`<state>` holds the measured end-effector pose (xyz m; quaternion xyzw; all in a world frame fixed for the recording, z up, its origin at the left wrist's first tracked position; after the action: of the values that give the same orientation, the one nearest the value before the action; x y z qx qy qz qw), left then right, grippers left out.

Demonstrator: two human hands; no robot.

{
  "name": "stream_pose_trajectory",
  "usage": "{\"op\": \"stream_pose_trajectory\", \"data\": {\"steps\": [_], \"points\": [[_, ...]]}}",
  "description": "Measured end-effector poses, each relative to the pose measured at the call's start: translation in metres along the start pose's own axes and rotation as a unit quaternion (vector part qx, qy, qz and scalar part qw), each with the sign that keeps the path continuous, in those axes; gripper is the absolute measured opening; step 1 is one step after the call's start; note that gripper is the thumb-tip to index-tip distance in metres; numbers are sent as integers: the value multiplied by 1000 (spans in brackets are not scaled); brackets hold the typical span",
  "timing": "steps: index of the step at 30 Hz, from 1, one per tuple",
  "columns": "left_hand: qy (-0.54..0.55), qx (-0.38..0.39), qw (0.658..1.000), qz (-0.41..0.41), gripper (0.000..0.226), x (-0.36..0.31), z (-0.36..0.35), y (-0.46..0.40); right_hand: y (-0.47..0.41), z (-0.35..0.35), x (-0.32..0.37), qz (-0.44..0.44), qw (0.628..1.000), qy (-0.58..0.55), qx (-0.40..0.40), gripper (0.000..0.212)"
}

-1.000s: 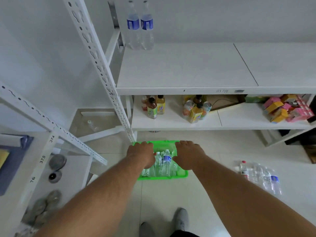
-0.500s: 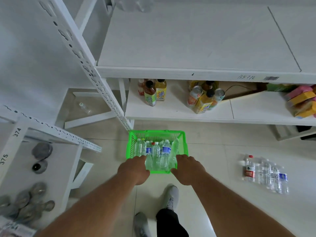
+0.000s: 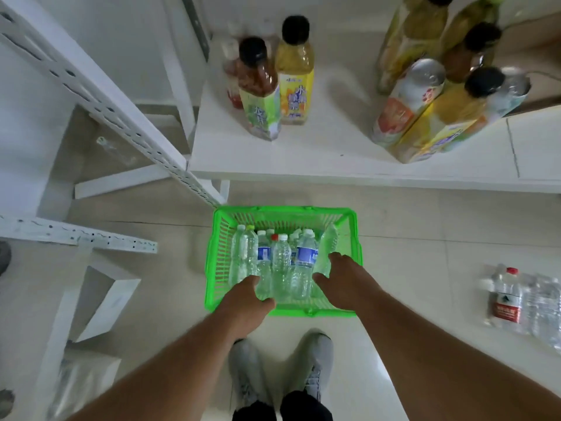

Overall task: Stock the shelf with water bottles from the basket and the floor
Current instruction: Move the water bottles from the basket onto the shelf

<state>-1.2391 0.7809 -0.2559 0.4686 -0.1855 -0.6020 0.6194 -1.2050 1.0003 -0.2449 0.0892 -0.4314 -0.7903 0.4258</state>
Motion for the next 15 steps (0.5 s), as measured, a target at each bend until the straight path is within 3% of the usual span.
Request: {"op": "stream_pose_trajectory", "data": {"steps": [8,13,15], "points": [[96,-24,995,30,78,54,-90,-142,-140,-94,-14,-68,992,-110,-10,60],[111,-51,992,15,81,69,-123,-205,-204,-125,-17,-82,989,-125,-20,38],[107,-50,993,14,80,73,-133,-225,-225,-136,-18,-99,986,-131,-13,39]]}}
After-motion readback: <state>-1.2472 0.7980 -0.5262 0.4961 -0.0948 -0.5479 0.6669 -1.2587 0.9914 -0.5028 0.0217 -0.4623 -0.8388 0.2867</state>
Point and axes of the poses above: each hand's wrist, its own y-axis away from the middle knuckle, its own z-axis out of the back of the hand, x = y × z, the point moved 4 cm from there along -y, towards the middle knuckle, and after that the axes turned 2 degrees about -z, right-handed, at the moved point
